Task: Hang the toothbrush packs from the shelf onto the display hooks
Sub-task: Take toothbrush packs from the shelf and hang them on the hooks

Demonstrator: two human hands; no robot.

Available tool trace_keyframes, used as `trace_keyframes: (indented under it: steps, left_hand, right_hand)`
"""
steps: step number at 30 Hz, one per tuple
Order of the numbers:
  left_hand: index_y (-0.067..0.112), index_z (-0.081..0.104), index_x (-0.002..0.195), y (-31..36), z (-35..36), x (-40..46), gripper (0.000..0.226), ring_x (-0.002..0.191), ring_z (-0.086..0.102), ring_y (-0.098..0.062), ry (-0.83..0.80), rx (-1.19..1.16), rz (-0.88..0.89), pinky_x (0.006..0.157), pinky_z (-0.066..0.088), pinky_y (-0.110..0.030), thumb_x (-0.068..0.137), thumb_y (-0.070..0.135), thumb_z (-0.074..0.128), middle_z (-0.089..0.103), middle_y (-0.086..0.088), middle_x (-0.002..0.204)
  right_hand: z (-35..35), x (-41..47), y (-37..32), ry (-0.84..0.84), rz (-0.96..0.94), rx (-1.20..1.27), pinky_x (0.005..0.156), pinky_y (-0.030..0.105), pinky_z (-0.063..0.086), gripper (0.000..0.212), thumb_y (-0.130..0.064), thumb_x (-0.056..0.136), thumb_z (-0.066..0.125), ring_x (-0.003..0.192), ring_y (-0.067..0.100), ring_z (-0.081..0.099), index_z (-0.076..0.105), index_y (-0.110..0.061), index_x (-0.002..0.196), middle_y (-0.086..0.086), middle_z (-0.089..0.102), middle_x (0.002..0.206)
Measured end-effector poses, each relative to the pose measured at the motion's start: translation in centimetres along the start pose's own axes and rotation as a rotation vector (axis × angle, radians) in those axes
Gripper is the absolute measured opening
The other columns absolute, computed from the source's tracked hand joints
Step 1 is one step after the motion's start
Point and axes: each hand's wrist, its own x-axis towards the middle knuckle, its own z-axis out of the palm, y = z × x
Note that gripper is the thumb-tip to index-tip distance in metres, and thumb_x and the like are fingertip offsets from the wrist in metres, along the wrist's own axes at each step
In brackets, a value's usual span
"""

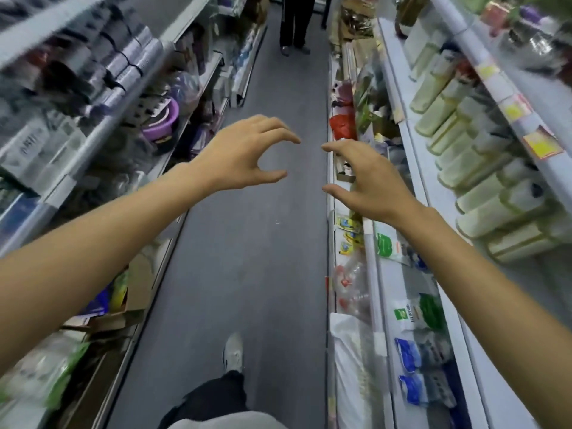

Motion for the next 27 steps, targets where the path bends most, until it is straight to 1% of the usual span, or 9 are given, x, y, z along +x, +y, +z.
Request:
trace_keyframes:
  steps: [4, 9, 13, 16, 19, 23, 27]
  left_hand:
    - [0.027, 0.054, 0.132, -6.4, -1.3, 0.5, 0.054, 0.119, 0.054, -0.020, -0.009, 0.025, -0.023, 0.098, 0.047, -0.041, 0.085, 0.050, 0.065, 0.057, 0.004, 0.130]
    - [0.023, 0.055, 0.132, -12.3, -3.2, -0.3, 0.055, 0.119, 0.054, -0.021, 0.004, 0.057, -0.076, 0.101, 0.045, -0.038, 0.085, 0.051, 0.064, 0.058, 0.001, 0.129]
    - [0.024, 0.056, 0.132, -16.2, -4.7, -2.4, 0.055, 0.121, 0.053, -0.019, 0.042, 0.087, -0.175, 0.102, 0.045, -0.036, 0.084, 0.050, 0.065, 0.058, 0.002, 0.131]
    - [0.025, 0.056, 0.131, -18.7, -5.5, -4.1, 0.053, 0.121, 0.054, -0.020, 0.065, 0.097, -0.246, 0.102, 0.045, -0.038, 0.084, 0.048, 0.067, 0.059, 0.003, 0.130]
    - [0.023, 0.059, 0.129, -20.7, -6.5, -5.8, 0.053, 0.120, 0.054, -0.020, 0.102, 0.116, -0.324, 0.102, 0.045, -0.038, 0.083, 0.047, 0.069, 0.060, 0.002, 0.128]
    - [0.023, 0.059, 0.129, -22.6, -8.3, -8.1, 0.052, 0.122, 0.054, -0.019, 0.128, 0.167, -0.425, 0.102, 0.045, -0.040, 0.085, 0.049, 0.068, 0.060, 0.003, 0.129]
    - [0.021, 0.059, 0.129, -24.6, -10.4, -10.9, 0.051, 0.120, 0.054, -0.021, 0.147, 0.258, -0.526, 0.102, 0.045, -0.037, 0.085, 0.045, 0.068, 0.061, 0.001, 0.129]
  right_hand:
    - [1.6, 7.0, -0.3, -0.005, -0.042, 0.014, 0.108, 0.038, 0.044, 0.065, -0.037, 0.085, 0.072, 0.132, 0.020, 0.048, 0.046, -0.018, 0.141, 0.001, 0.054, 0.140]
    - [3.4, 14.6, -1.4, -0.021, -0.124, 0.035, 0.108, 0.034, 0.044, 0.065, -0.039, 0.086, 0.071, 0.133, 0.017, 0.046, 0.045, -0.019, 0.142, -0.002, 0.052, 0.141]
    - [5.1, 20.0, -2.9, -0.035, -0.197, 0.055, 0.106, 0.035, 0.045, 0.065, -0.039, 0.086, 0.071, 0.132, 0.018, 0.047, 0.046, -0.019, 0.142, -0.001, 0.053, 0.141]
    - [6.3, 23.5, -4.5, -0.054, -0.262, 0.085, 0.106, 0.036, 0.044, 0.065, -0.036, 0.086, 0.073, 0.131, 0.020, 0.048, 0.046, -0.017, 0.142, 0.002, 0.053, 0.140]
    - [7.6, 27.0, -6.2, -0.080, -0.349, 0.107, 0.104, 0.035, 0.044, 0.065, -0.036, 0.085, 0.073, 0.131, 0.020, 0.048, 0.046, -0.018, 0.142, 0.001, 0.054, 0.140]
    - [9.1, 31.9, -8.5, -0.104, -0.467, 0.136, 0.104, 0.036, 0.045, 0.065, -0.037, 0.086, 0.073, 0.130, 0.020, 0.048, 0.046, -0.018, 0.142, 0.000, 0.054, 0.140]
    - [10.9, 37.5, -11.2, -0.126, -0.610, 0.169, 0.103, 0.038, 0.046, 0.064, -0.038, 0.087, 0.071, 0.128, 0.020, 0.049, 0.045, -0.019, 0.142, -0.001, 0.054, 0.139]
